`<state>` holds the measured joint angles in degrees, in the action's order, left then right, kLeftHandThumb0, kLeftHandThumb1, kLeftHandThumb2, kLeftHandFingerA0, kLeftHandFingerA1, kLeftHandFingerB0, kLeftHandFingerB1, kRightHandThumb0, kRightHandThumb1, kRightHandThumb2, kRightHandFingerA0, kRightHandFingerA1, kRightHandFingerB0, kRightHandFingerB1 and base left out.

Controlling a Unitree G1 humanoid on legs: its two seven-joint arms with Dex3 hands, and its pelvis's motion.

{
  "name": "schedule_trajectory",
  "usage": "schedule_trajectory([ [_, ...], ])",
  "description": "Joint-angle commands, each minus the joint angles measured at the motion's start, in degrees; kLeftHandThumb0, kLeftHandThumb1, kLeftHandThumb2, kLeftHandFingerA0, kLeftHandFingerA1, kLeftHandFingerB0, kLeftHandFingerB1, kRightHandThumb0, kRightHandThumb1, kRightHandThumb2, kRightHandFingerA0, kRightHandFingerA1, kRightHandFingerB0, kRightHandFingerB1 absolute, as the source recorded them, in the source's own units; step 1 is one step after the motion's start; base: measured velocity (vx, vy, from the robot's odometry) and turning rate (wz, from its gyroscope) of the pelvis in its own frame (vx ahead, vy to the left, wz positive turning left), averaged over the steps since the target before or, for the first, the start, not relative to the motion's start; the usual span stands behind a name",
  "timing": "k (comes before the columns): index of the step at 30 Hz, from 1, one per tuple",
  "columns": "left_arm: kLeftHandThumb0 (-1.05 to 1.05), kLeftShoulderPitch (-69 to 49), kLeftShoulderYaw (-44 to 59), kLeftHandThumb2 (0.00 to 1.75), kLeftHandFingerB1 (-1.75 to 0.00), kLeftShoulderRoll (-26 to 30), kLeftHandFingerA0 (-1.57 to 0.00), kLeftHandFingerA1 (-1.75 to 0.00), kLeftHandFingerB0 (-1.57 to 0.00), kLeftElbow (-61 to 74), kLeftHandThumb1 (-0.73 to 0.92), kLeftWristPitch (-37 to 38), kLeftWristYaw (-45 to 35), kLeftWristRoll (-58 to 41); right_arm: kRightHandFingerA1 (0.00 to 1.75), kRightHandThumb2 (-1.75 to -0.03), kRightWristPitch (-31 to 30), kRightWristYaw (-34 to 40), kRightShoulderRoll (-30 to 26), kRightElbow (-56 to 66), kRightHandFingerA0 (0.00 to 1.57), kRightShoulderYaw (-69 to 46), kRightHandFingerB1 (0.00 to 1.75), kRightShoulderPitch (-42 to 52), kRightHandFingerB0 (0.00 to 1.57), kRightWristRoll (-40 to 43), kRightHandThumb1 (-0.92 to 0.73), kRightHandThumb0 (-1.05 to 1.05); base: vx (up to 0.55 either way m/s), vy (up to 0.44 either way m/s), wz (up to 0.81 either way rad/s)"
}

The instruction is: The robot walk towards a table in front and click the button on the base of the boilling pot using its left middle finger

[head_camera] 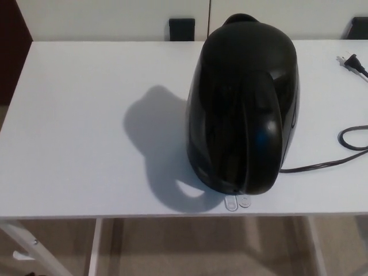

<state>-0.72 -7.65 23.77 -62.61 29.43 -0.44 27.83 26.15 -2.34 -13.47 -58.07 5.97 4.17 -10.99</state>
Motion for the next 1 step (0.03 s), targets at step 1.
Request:
schedule_trajectory([
  [1,-0.49,-0.3,-0.87,0.67,-0.36,1.04,-0.34,-0.42,-0.14,0.45,0.41,-0.03,-0.67,-1.61,0.39,-0.56,-2.69,2.95,-0.9,1.75,0.4,-0.15,0.38,0.69,0.41,-1.22,-0.62,-0.23,0.0,0.0,0.0],
])
